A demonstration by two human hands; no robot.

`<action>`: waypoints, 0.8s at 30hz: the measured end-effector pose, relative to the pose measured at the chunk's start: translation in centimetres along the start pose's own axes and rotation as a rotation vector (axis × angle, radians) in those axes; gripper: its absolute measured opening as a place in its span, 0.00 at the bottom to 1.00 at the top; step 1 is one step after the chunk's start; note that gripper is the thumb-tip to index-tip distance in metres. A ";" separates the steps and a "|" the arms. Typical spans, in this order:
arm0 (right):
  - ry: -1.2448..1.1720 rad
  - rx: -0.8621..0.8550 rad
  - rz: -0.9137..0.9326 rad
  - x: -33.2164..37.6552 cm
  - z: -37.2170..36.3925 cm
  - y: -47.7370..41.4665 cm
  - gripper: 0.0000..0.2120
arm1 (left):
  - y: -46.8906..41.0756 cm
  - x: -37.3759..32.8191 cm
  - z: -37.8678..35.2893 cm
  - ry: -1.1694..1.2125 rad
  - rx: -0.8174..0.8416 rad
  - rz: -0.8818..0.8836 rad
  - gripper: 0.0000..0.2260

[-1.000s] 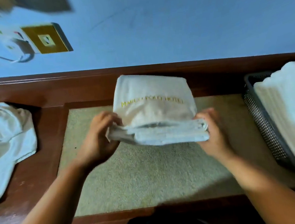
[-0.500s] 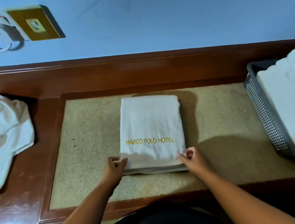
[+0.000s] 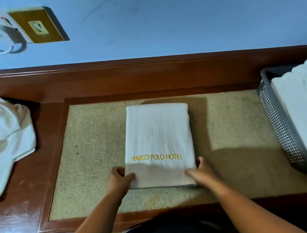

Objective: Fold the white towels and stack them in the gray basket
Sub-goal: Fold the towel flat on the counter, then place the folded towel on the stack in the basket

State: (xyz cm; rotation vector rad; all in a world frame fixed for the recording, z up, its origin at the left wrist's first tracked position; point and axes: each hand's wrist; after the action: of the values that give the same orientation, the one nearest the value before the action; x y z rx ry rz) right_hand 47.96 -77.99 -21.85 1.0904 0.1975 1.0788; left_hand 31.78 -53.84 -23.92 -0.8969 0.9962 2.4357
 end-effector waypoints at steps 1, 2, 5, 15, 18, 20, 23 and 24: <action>-0.109 -0.006 -0.003 0.5 -0.5 -0.1 0.24 | -0.3 -0.3 -0.2 0.083 -0.011 0.032 0.16; -0.184 -0.004 -0.008 1.1 -0.8 -0.3 0.25 | -0.7 -0.9 -0.4 0.177 0.022 0.062 0.19; -0.261 0.108 -0.020 2.1 -0.7 -0.6 0.19 | -1.2 -2.6 0.2 0.455 0.208 0.161 0.24; -0.620 0.394 0.051 5.5 10.6 4.3 0.19 | 4.8 -15.0 3.0 0.986 0.491 0.078 0.16; -0.645 0.378 0.097 4.3 16.1 6.1 0.13 | 7.5 -19.5 1.4 0.951 0.533 -0.021 0.20; -0.661 0.333 0.149 3.3 21.2 7.3 0.13 | 9.6 -23.4 -0.5 0.928 0.571 -0.119 0.22; -0.717 0.198 0.321 1.8 30.5 9.2 0.19 | 13.3 -30.7 -4.4 0.926 0.643 -0.363 0.24; -0.731 0.136 0.388 1.5 33.7 9.7 0.20 | 14.4 -33.1 -5.7 0.937 0.662 -0.451 0.24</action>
State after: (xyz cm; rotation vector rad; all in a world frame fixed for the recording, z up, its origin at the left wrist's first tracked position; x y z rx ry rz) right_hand 63.25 -97.23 3.14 1.6185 -0.5493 0.9403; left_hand 50.78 -70.73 2.40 -1.7661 1.5257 1.1207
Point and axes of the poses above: each hand's wrist, its own y-axis away from the middle knuckle, its own z-axis out of the back of the hand, x = y × z, and after that the axes turned 11 degrees about -z, right-handed
